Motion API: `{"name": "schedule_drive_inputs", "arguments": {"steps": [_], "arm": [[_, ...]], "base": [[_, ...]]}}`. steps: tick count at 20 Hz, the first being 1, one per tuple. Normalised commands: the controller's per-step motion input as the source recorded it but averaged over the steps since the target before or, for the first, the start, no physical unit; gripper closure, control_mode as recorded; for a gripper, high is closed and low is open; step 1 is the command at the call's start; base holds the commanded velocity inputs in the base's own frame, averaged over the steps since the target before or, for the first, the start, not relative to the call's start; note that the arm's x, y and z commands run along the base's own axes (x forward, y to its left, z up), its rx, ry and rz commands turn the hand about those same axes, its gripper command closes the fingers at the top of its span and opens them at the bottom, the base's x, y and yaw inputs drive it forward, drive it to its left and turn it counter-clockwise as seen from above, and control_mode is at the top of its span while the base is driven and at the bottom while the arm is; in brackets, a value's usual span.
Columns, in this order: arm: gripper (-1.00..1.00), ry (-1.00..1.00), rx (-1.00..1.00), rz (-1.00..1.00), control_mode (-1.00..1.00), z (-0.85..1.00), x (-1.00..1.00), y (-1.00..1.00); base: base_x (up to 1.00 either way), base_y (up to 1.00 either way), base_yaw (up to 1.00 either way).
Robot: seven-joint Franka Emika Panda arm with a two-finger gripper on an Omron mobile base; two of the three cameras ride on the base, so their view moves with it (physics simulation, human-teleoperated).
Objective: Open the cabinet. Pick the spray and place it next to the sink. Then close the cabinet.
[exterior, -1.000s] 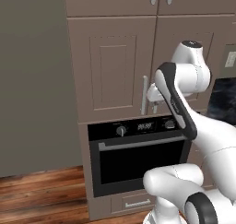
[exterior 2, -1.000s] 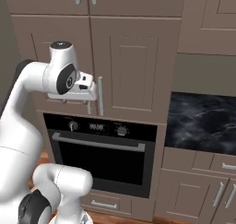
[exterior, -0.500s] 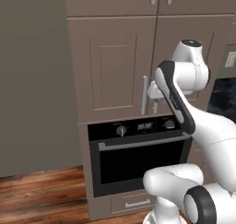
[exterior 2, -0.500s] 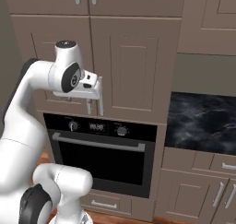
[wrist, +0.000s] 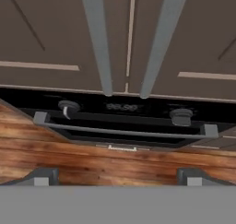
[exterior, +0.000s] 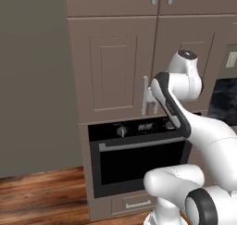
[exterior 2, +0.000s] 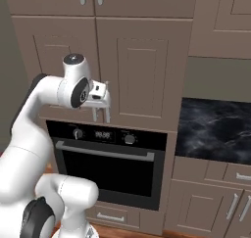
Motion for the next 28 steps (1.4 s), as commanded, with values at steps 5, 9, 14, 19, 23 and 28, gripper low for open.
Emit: {"name": "schedule_drive_inputs", "arguments": {"steps": [5, 9, 14, 19, 23, 28], "arm": [[-1.00, -0.11, 0.01, 0.00, -1.00, -0.25, 0.10, 0.01], [-1.00, 0.00, 0.00, 0.00, -1.00, 0.00, 0.00, 0.09], [-1.00, 0.00, 0.00, -0.05, -1.00, 0.00, 0.11, 0.31], [-1.00, -0.02, 0.00, -0.05, -1.00, -0.02, 0.36, 0.16], [-1.00, -0.06, 0.00, -0.06, -1.00, -0.10, 0.35, 0.07], [-1.00, -0.05, 0.00, -0.07, -1.00, -0.04, 0.31, 0.02]], "base": [[0.00, 0.00, 0.00], [0.00, 0.00, 0.00], [0.00, 0.00, 0.00], [0.00, 0.00, 0.00], [0.00, 0.00, 0.00], [0.00, 0.00, 0.00]]}}
